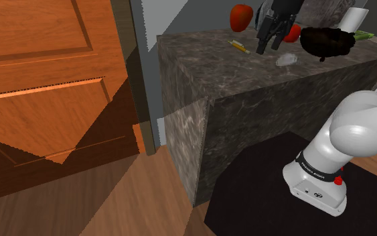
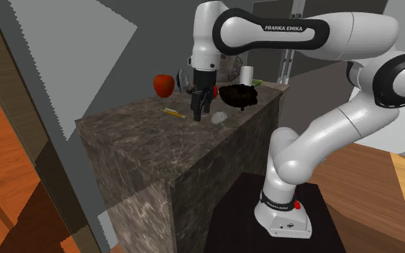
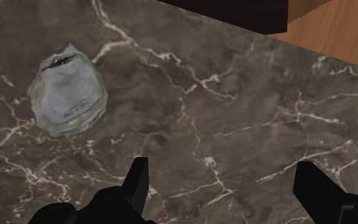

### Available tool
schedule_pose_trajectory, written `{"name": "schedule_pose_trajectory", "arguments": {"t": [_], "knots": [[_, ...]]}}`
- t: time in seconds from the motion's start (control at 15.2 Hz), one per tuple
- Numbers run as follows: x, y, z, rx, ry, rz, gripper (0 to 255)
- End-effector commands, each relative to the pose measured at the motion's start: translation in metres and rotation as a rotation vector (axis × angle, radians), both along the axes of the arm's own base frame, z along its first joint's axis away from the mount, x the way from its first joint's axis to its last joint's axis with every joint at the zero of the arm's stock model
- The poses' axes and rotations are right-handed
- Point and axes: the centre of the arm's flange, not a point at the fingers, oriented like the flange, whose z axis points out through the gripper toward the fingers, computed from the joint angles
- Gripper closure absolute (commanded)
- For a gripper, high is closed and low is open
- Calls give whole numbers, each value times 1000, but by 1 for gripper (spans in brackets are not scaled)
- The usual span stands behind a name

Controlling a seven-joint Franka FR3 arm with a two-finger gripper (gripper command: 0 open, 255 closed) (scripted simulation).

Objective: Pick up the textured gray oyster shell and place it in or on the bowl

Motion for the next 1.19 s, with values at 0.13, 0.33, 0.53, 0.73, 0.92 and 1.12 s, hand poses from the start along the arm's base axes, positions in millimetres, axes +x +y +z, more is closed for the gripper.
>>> {"name": "schedule_pose_trajectory", "arguments": {"t": [0.13,0.33,0.53,0.73,0.92,1.12], "knots": [[-2,-9,-5,-92,66,29,0],[-4,-23,-11,-231,164,72,0],[-6,-33,-14,-332,235,103,0],[-9,-37,-29,-332,235,103,0],[-11,-42,-44,-332,235,103,0],[-13,-44,-52,-332,235,103,0]]}}
